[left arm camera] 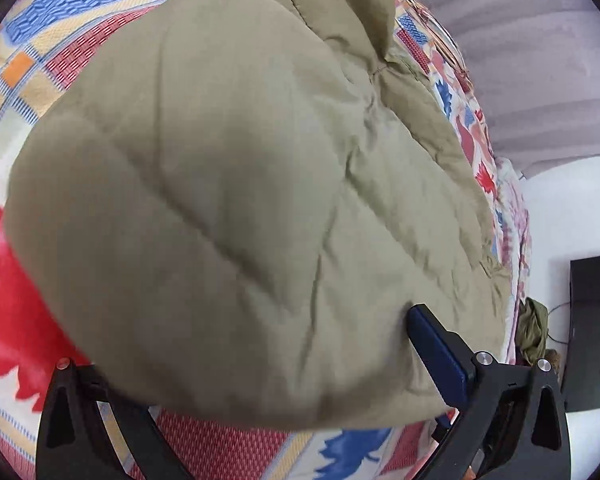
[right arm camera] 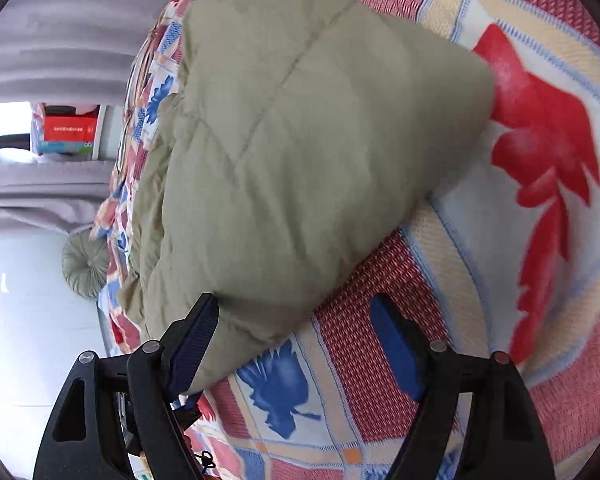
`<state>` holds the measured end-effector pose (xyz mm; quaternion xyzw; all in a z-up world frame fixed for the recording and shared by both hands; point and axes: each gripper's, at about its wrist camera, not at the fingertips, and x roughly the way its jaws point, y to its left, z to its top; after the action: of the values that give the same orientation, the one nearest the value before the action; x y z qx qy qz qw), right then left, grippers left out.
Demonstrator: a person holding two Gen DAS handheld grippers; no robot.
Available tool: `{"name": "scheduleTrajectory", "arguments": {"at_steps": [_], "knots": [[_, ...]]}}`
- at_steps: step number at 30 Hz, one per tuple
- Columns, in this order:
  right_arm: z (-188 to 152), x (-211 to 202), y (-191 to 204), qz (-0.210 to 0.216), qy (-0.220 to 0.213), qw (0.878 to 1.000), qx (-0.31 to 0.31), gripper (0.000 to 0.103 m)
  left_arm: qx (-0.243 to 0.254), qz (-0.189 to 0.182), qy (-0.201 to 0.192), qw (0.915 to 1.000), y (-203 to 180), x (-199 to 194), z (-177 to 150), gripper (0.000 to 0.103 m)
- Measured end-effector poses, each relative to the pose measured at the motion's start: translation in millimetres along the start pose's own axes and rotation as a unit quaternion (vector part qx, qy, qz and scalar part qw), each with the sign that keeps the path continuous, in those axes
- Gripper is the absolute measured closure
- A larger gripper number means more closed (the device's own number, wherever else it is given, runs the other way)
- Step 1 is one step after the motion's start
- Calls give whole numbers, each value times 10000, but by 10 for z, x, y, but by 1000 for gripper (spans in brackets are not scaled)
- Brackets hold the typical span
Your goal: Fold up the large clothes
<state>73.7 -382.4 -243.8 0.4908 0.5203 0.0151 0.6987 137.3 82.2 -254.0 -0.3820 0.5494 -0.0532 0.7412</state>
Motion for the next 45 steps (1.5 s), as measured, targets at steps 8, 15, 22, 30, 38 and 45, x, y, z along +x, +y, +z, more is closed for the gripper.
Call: {"name": "scheduleTrajectory", "arguments": {"at_steps": [8,15,22,30,38,45], "knots": [[331,430,17,456,44,9981,413,22,-93,390,-205,9990,-61,268,279,0],[411,594,18,600,93,9952,765,29,375,177,-99,9991,-244,220,346,75],[345,471,80,947,126,9931,683,75,1460,582,-357,9869,-551,-168,163,81],[7,156,96,888,301,9945,469,77,1742,630,-72,9827,-472,-628,-277,81],[-561,-106,-145,760,521,9937,632,77,1550,650,330,9852,20,-1056,-926,81],[-971,-252,-426,598,717,9920,854,77,1263,788,711,9863,418,-1116,-1285,78]]}}
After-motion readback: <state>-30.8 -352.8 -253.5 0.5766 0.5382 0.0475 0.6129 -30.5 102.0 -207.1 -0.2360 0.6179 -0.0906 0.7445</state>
